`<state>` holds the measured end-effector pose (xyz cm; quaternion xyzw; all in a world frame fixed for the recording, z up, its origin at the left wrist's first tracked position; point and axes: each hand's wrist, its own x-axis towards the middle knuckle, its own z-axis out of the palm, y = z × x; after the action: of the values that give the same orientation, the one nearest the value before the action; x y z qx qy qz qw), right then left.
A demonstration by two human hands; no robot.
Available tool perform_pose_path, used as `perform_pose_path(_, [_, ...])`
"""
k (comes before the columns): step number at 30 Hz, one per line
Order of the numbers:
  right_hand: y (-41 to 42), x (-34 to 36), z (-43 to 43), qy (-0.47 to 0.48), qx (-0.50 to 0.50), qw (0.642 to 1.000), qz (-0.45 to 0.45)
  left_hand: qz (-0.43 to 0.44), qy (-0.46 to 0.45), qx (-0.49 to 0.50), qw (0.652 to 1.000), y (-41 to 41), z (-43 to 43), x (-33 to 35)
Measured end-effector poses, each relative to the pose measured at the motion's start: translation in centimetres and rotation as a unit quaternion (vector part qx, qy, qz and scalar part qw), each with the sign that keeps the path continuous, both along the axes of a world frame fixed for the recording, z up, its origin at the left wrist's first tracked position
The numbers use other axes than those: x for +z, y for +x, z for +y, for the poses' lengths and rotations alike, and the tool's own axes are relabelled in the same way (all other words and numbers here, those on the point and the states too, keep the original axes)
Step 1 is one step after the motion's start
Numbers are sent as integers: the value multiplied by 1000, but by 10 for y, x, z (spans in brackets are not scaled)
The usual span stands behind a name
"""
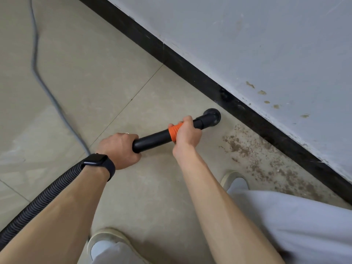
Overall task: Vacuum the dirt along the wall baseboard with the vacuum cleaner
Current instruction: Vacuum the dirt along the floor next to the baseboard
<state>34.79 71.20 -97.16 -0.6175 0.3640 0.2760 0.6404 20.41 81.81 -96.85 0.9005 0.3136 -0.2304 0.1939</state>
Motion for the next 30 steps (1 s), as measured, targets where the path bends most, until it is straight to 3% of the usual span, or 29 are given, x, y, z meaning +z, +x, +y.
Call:
perform_pose_path(7, [-49, 0, -38, -23, -76, 996, 27, 40, 11, -110, 993, -20, -6, 1])
perform_pose_path(17, [-45, 3, -86, -66, -146, 987, 30, 33, -31, -201, 979, 0, -43, -3])
perform_pose_path(24, [-43, 0, -90, -48, -156, 986, 26, 25, -38, -198, 979, 2, -45, -5])
perform_pose_path(30, [-29, 6, -61, -7, -117, 993, 13, -17, -19, -124, 992, -5, -31, -6])
